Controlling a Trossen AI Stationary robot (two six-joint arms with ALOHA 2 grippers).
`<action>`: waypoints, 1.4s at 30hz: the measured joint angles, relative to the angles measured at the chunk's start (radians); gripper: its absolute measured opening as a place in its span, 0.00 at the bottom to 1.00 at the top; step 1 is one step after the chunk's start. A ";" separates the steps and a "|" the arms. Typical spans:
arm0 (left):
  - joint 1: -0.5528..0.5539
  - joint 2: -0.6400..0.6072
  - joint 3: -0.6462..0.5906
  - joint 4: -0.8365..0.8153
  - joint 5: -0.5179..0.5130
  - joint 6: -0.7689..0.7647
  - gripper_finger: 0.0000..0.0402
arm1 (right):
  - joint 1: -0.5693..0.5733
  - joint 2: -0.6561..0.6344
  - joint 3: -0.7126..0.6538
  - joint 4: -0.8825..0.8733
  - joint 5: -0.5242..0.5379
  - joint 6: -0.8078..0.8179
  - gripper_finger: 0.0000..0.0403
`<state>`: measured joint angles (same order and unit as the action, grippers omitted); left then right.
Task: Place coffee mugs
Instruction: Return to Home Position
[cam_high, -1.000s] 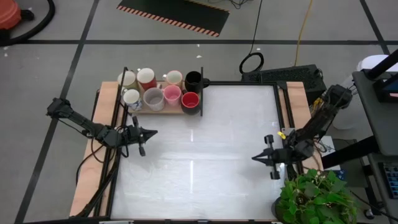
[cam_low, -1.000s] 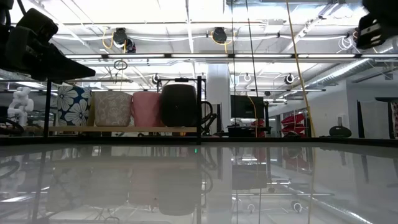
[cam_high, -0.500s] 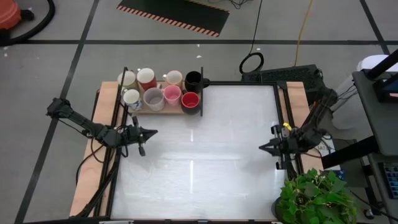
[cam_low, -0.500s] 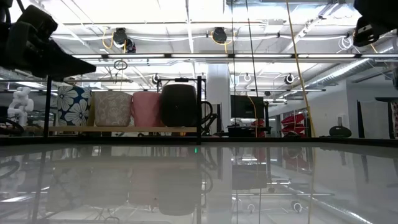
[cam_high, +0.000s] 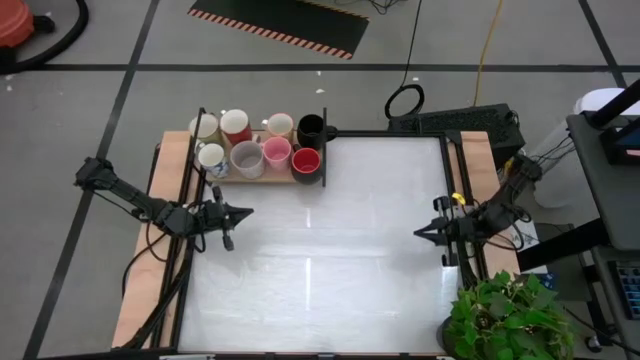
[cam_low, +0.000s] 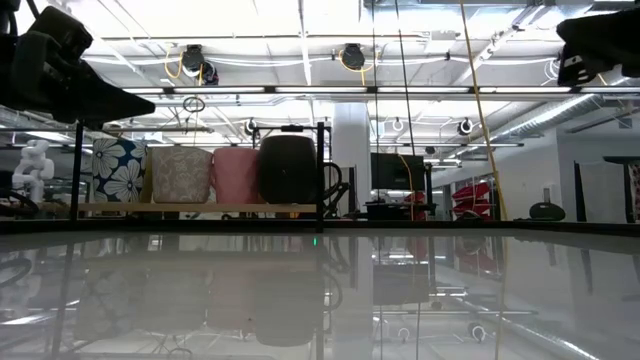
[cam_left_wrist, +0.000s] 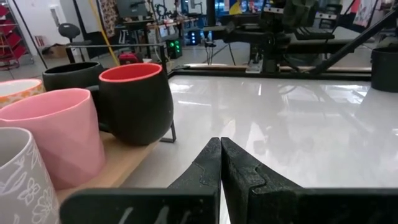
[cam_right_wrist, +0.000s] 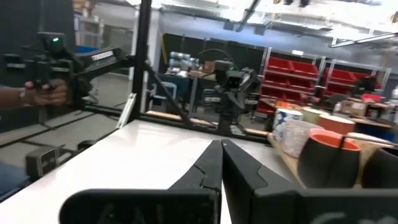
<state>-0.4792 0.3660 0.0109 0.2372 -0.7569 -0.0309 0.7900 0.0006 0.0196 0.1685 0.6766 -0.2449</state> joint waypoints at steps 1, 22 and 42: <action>0.001 0.000 0.000 0.000 0.000 0.001 0.01 | -0.015 0.000 0.000 0.004 -0.008 -0.001 0.00; 0.001 0.000 0.000 -0.014 0.005 0.000 0.01 | -0.492 0.002 -0.005 -0.107 -0.483 0.149 0.00; 0.001 0.000 0.000 -0.093 0.135 -0.053 0.01 | -0.928 0.005 -0.005 -0.105 -0.966 0.123 0.00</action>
<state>-0.4782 0.3664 0.0109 0.1440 -0.6223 -0.0837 -0.1382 0.0059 0.0143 0.0631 -0.2890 -0.1220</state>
